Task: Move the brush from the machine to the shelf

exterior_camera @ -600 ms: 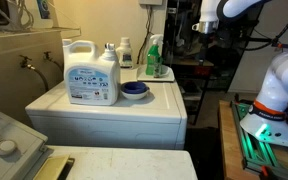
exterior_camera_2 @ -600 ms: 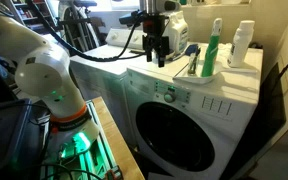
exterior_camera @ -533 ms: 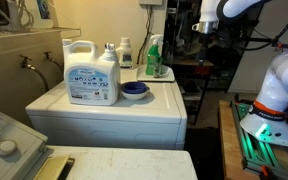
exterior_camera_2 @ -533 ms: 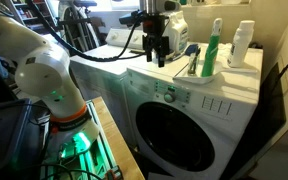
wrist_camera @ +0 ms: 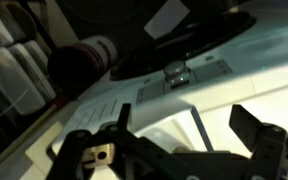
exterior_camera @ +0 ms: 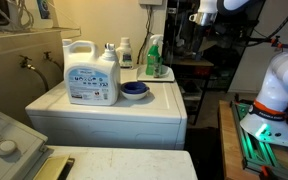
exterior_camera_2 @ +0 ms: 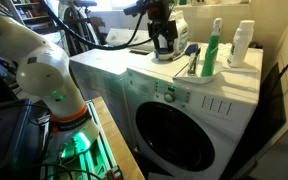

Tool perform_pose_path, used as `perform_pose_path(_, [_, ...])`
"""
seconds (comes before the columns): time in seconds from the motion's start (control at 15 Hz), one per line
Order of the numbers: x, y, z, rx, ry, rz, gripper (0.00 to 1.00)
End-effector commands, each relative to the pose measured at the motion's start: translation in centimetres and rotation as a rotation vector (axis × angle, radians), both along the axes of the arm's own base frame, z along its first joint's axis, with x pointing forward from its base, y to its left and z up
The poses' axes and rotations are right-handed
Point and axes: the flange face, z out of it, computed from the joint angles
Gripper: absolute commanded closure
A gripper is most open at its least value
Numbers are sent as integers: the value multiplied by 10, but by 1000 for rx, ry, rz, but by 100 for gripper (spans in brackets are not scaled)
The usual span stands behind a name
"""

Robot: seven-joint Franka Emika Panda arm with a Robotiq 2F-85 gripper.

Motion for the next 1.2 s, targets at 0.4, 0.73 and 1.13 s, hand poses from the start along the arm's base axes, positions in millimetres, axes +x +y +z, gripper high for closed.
perform_pose_path(0.4, [141,93,128,80,-486,50,0])
perform_pose_path(0.73, [233,127,119,110,-450,117,0])
perform_pose_path(1.13, [263,142,90,139,-380,144,0])
